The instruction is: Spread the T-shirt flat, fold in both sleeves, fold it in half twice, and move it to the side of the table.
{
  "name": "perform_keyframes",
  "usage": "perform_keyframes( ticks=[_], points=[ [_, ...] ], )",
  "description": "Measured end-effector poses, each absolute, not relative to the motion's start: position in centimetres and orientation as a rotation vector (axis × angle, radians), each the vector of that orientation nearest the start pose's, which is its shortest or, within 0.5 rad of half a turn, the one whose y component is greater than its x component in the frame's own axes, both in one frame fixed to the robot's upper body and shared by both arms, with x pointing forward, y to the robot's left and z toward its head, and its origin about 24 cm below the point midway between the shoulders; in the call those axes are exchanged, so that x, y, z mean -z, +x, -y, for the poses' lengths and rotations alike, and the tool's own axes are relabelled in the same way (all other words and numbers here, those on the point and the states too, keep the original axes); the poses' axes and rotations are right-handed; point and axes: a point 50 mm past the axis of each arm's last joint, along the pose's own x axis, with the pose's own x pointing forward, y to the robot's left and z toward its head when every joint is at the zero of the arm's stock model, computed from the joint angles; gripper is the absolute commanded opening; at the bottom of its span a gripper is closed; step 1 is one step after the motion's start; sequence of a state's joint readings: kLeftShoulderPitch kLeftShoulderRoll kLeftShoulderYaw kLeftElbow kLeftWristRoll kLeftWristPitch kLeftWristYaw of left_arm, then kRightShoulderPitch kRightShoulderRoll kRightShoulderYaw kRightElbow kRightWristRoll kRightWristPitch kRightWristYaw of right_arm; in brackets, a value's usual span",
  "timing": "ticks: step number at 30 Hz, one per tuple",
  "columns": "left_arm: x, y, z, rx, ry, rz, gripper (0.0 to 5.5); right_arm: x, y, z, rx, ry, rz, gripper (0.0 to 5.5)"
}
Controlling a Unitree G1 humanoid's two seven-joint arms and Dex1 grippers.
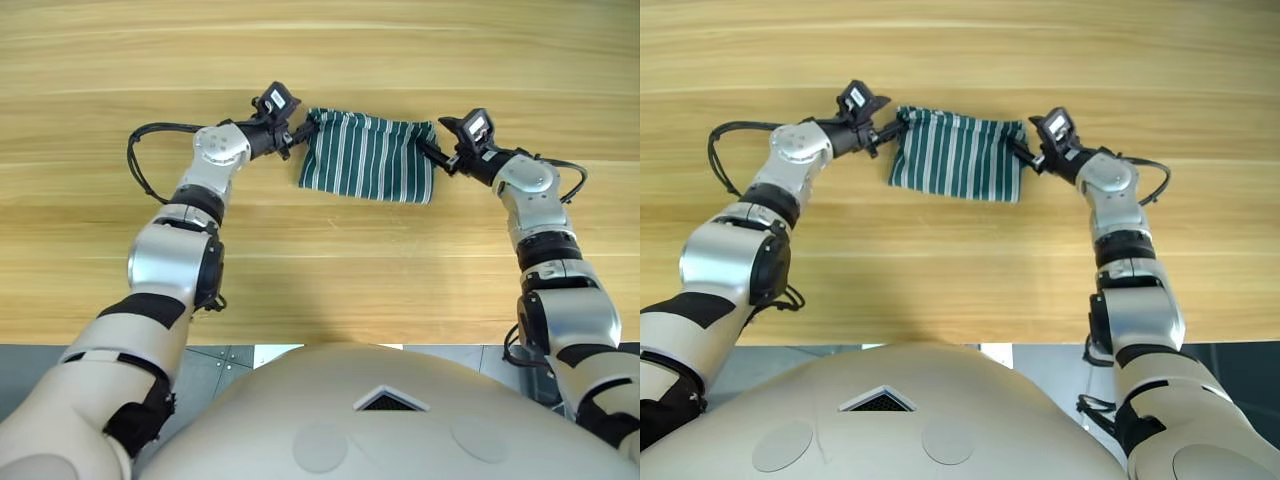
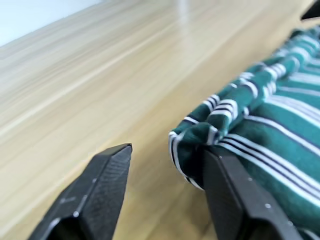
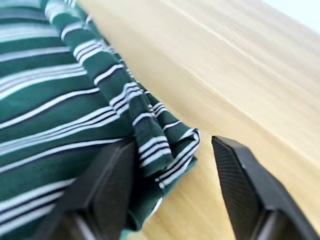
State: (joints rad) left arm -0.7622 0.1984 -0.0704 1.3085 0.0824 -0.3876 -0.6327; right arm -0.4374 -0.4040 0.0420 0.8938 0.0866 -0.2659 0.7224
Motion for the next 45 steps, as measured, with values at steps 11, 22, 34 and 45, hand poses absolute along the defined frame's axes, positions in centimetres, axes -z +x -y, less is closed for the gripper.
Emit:
perform_keyframes(
  ticks=[11, 22, 34, 45],
  points=[
    [-1.4, 35.8, -16.1, 0.416, 0.046, -0.43, 4.6, -2.3, 32.5, 25.0, -0.392, 0.331, -0.163, 5.01],
    [-7.1, 35.7, -16.4, 0.765, -0.132, 0.16, 3.94, -6.0, 33.7, 21.5, -0.497, -0.008, 0.174, 4.3],
    [-4.8, 30.9, -16.1, 1.15, 0.141, 0.274, 2.1, -3.0, 32.7, 10.5, -0.795, -0.6, 0.14, 2.22],
    [-3.0, 30.5, -16.0, 1.14, 0.402, 0.115, 0.24, -2.4, 32.2, 7.9, -0.892, -0.756, 0.161, 0.22]
  ],
)
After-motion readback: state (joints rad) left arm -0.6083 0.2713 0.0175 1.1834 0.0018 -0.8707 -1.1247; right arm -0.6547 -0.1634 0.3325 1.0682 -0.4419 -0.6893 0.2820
